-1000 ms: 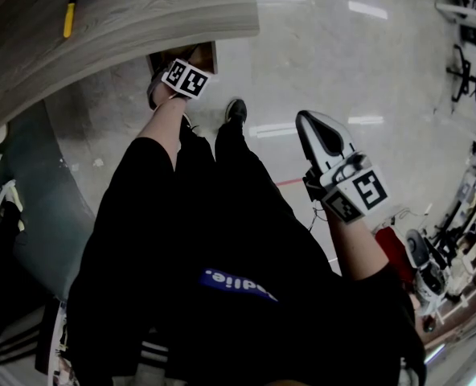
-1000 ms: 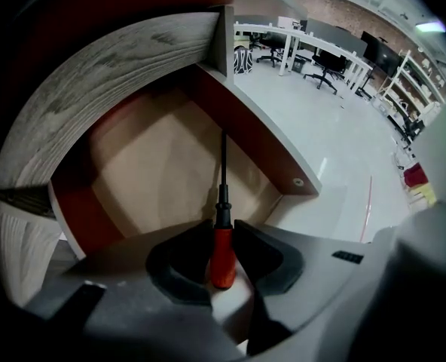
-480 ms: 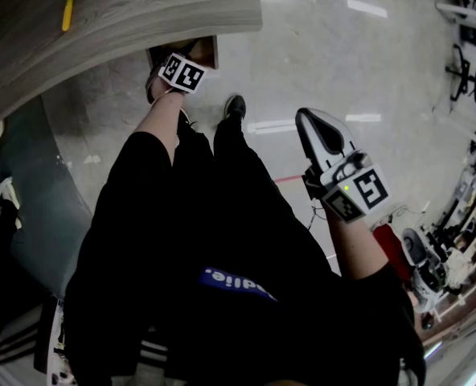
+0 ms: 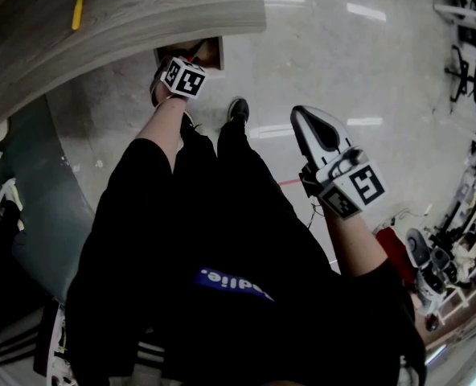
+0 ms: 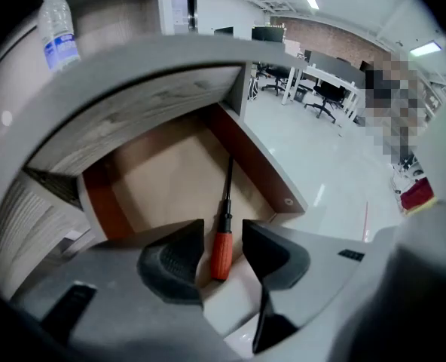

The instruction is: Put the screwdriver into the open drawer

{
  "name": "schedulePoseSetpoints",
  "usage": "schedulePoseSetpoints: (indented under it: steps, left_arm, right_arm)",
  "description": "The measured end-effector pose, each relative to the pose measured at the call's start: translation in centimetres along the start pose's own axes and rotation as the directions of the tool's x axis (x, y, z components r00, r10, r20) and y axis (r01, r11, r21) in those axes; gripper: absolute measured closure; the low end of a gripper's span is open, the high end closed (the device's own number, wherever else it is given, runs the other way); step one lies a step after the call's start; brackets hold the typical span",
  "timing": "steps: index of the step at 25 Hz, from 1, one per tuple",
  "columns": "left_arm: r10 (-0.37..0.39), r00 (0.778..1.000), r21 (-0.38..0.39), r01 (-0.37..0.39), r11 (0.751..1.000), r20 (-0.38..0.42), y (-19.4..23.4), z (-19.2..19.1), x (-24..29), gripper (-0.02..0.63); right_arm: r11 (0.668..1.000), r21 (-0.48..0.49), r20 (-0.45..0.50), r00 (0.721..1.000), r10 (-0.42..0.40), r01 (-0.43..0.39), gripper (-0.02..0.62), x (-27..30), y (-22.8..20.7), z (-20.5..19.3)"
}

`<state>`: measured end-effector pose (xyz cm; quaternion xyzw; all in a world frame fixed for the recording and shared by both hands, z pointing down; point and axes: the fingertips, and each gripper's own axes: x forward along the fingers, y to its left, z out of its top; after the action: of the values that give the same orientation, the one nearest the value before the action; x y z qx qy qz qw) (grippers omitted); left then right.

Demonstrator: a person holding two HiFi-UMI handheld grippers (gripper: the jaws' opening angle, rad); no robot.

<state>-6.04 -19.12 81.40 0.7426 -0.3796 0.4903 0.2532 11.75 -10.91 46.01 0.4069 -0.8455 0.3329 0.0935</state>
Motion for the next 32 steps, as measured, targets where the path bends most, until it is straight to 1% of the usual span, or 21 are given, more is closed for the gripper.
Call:
schedulePoseSetpoints:
  steps: [6, 10, 14, 16, 19, 24, 30, 32]
  left_arm:
    - [0.000, 0.993, -0.101, 0.012, 0.995, 0.119, 0.3, 0.2, -5.6, 0.446]
    - [-0.005, 0.980, -0.156, 0.037, 0.987, 0.200, 0.4, -0.1, -10.2, 0.459]
    - [0.011, 0.959, -0.219, 0.053, 0.974, 0.282, 0.1, 0.9, -16.1, 0.482]
    - [0.016, 0.943, -0.240, 0.068, 0.968, 0.333, -0.1, 1.5, -18.9, 0.499]
    - [0.024, 0.911, -0.256, 0.090, 0.962, 0.411, -0.2, 2.8, -22.7, 0.523]
    - [0.031, 0.856, -0.256, 0.121, 0.959, 0.517, 0.0, 4.5, -29.0, 0.566]
    - [0.031, 0.783, -0.250, 0.160, 0.955, 0.621, -0.2, 7.6, -35.4, 0.588]
    - [0.026, 0.758, -0.236, 0.170, 0.957, 0.652, -0.5, 8.2, -37.4, 0.594]
  right_arm:
    - [0.998, -0.035, 0.006, 0.999, 0.048, -0.047, 0.568, 0.4, 2.7, 0.8]
    - [0.991, -0.104, 0.029, 0.996, 0.087, -0.084, 0.568, 0.9, 4.7, 2.0]
    - [0.977, -0.180, 0.054, 0.991, 0.125, -0.113, 0.568, 0.9, 5.8, 3.5]
    - [0.972, -0.197, 0.052, 0.989, 0.138, -0.126, 0.568, 1.0, 6.7, 4.2]
    - [0.965, -0.220, 0.056, 0.986, 0.156, -0.140, 0.568, 1.4, 7.6, 5.0]
    - [0.950, -0.262, 0.072, 0.979, 0.193, -0.168, 0.568, 2.0, 9.6, 5.9]
    - [0.938, -0.290, 0.078, 0.973, 0.219, -0.188, 0.568, 2.3, 10.9, 7.2]
    - [0.933, -0.303, 0.079, 0.971, 0.228, -0.195, 0.568, 2.5, 11.4, 7.0]
